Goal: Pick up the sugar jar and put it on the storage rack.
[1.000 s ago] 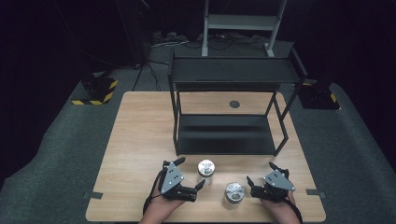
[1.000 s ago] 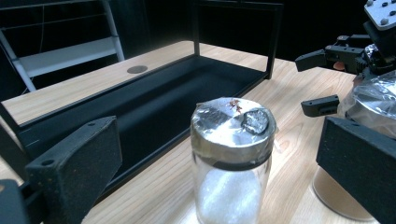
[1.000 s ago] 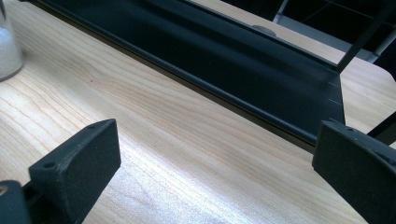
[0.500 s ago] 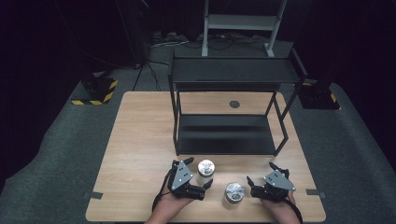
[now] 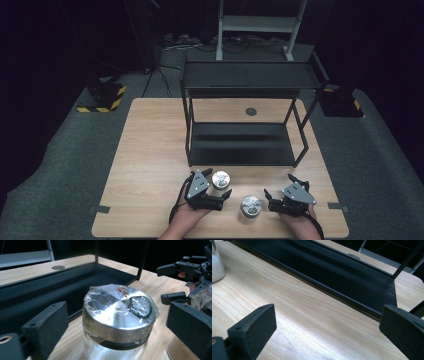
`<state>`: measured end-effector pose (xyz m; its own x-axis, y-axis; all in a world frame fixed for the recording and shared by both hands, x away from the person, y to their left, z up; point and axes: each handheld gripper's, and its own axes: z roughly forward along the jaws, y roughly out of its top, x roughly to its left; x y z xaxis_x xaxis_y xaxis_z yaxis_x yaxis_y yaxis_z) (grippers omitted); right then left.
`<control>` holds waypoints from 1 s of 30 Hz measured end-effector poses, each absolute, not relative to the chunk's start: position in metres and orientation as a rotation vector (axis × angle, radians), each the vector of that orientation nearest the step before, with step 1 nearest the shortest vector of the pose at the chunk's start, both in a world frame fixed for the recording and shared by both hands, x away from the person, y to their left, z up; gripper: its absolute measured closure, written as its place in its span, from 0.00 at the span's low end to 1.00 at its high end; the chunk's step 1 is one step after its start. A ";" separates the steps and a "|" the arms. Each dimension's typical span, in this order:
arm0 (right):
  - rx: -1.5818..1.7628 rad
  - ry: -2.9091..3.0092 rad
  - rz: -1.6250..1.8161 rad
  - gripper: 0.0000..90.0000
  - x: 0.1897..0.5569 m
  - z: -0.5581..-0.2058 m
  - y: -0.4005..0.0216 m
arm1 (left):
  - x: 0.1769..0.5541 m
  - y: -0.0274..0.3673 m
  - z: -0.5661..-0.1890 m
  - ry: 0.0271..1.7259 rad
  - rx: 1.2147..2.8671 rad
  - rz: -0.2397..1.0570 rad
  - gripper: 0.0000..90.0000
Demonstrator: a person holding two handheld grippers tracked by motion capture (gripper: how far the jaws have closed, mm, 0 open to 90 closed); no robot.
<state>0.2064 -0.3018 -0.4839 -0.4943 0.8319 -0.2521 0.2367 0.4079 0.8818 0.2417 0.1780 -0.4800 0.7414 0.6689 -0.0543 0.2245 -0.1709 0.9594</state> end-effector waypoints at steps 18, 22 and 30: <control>0.907 1.958 1.066 0.00 0.206 -0.484 -0.301 | 0.238 0.177 -0.482 0.674 1.749 0.507 0.38; 0.911 1.958 1.068 0.00 0.207 -0.484 -0.301 | 0.237 0.177 -0.480 0.673 1.754 0.511 0.38; 0.908 1.965 1.059 0.00 0.207 -0.483 -0.301 | 0.237 0.180 -0.476 0.679 1.747 0.501 0.38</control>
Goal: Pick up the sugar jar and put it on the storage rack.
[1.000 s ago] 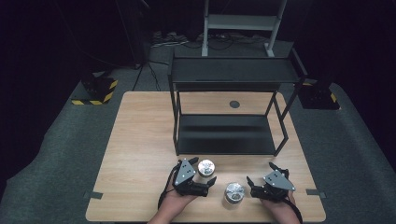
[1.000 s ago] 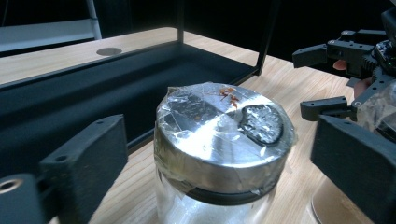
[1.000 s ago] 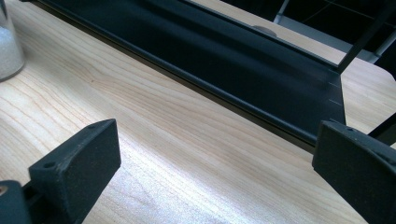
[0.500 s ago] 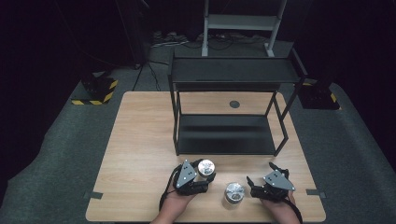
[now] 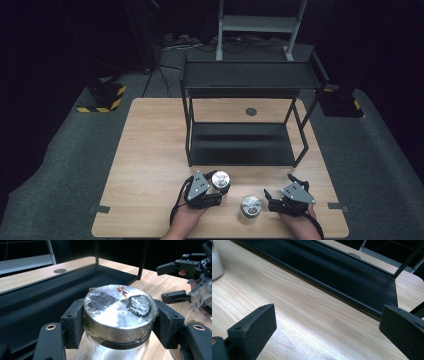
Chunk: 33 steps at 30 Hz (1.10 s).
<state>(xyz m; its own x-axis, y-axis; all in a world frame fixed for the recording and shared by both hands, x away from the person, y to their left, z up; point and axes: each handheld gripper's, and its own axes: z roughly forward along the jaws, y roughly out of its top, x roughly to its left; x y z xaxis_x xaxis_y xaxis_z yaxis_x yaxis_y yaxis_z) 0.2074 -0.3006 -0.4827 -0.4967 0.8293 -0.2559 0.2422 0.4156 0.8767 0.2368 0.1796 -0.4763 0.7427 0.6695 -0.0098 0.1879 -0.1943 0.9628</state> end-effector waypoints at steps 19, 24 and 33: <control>0.928 1.981 1.035 0.00 0.209 -0.480 -0.300 | 0.237 0.199 -0.437 0.692 1.669 0.530 0.38; 0.928 1.981 1.036 0.00 0.209 -0.480 -0.301 | 0.238 0.203 -0.425 0.691 1.659 0.551 0.38; 0.931 1.980 1.039 0.00 0.209 -0.480 -0.301 | 0.242 0.210 -0.410 0.702 1.637 0.566 0.38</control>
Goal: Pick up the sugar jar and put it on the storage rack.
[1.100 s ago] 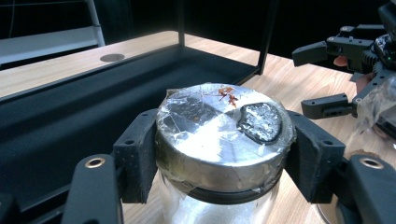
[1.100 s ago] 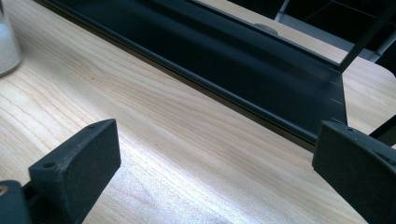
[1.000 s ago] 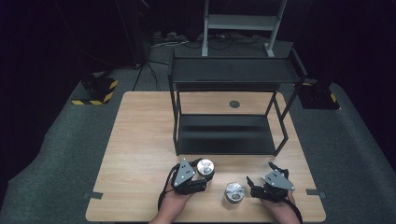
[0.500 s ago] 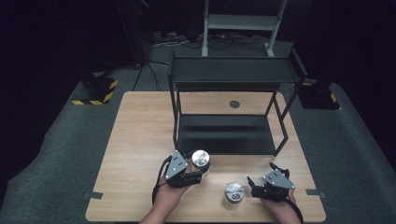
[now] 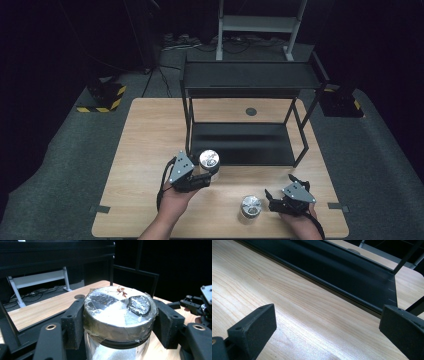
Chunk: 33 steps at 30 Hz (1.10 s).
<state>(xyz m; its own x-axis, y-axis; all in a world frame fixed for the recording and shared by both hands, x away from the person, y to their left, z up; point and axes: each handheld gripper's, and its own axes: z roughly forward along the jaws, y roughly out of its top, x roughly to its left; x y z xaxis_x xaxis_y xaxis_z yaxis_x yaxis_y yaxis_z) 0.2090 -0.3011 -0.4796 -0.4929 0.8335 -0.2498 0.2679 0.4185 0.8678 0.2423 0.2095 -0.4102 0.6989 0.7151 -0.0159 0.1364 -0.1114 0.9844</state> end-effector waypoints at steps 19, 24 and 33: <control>0.940 1.978 1.049 0.00 0.209 -0.480 -0.303 | 0.254 0.218 -0.383 0.726 1.592 0.598 0.38; 0.942 1.977 1.051 0.00 0.210 -0.480 -0.303 | 0.258 0.219 -0.374 0.728 1.582 0.611 0.38; 0.946 1.976 1.054 0.00 0.210 -0.480 -0.303 | 0.266 0.221 -0.356 0.730 1.560 0.628 0.38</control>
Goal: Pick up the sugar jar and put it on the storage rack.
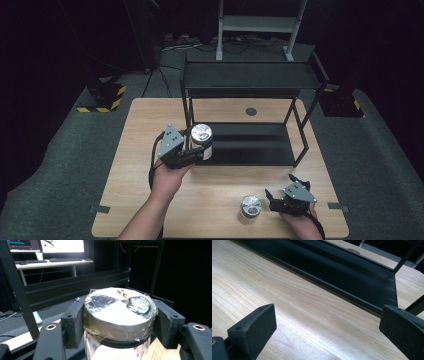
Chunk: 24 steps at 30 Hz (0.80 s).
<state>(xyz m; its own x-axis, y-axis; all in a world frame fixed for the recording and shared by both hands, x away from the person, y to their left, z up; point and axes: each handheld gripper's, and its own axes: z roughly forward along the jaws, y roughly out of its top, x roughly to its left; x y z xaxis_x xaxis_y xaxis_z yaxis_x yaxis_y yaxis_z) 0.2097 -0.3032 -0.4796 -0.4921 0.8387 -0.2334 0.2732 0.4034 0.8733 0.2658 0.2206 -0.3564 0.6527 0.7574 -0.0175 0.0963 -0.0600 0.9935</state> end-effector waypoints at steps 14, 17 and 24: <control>0.950 1.976 1.058 0.00 0.210 -0.480 -0.304 | 0.279 0.216 -0.330 0.719 1.526 0.650 0.38; 0.951 1.976 1.059 0.00 0.210 -0.479 -0.304 | 0.281 0.215 -0.325 0.715 1.516 0.651 0.38; 0.949 1.979 1.058 0.00 0.211 -0.479 -0.304 | 0.286 0.211 -0.312 0.709 1.503 0.665 0.38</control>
<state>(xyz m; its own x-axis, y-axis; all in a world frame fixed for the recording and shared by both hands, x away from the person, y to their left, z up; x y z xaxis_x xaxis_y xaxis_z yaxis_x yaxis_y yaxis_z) 0.2105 -0.3044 -0.4792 -0.4938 0.8390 -0.2285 0.2760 0.4004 0.8738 0.2862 0.2110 -0.3124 0.6407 0.7677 -0.0066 0.0421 -0.0265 0.9988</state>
